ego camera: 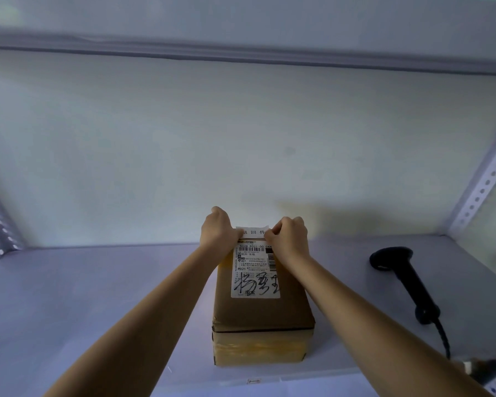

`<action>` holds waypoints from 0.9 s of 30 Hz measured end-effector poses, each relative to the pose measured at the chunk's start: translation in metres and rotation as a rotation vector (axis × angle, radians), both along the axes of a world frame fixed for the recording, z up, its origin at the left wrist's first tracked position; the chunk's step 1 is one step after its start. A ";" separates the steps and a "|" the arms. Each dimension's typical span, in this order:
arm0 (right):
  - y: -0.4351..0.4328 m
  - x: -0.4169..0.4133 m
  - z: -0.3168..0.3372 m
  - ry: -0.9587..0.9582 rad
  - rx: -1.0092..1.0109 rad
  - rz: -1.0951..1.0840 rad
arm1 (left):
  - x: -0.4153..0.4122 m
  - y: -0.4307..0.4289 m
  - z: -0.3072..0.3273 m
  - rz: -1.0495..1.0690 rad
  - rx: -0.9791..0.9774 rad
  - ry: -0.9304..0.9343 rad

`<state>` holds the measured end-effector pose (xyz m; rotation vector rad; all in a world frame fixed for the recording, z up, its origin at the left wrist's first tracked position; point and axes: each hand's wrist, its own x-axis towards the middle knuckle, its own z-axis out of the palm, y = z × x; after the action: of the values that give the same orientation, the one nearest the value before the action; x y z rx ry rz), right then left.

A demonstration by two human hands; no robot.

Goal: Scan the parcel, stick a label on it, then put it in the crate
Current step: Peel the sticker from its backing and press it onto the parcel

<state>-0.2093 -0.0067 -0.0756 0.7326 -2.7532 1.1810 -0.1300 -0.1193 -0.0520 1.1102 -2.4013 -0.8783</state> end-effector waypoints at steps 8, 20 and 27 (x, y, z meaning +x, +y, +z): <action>0.006 0.016 0.007 0.398 0.241 0.203 | 0.017 0.010 -0.020 -0.351 -0.454 -0.021; 0.073 0.020 -0.006 -0.300 -0.224 0.284 | 0.093 0.011 -0.026 -0.311 0.417 0.321; 0.149 0.052 -0.033 -0.626 -0.034 0.804 | 0.146 -0.002 -0.091 -0.758 0.647 0.064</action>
<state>-0.1574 0.1423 -0.1088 1.8559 -2.9416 1.8372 0.0159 -0.1216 -0.1427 0.2638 -2.5552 -1.9886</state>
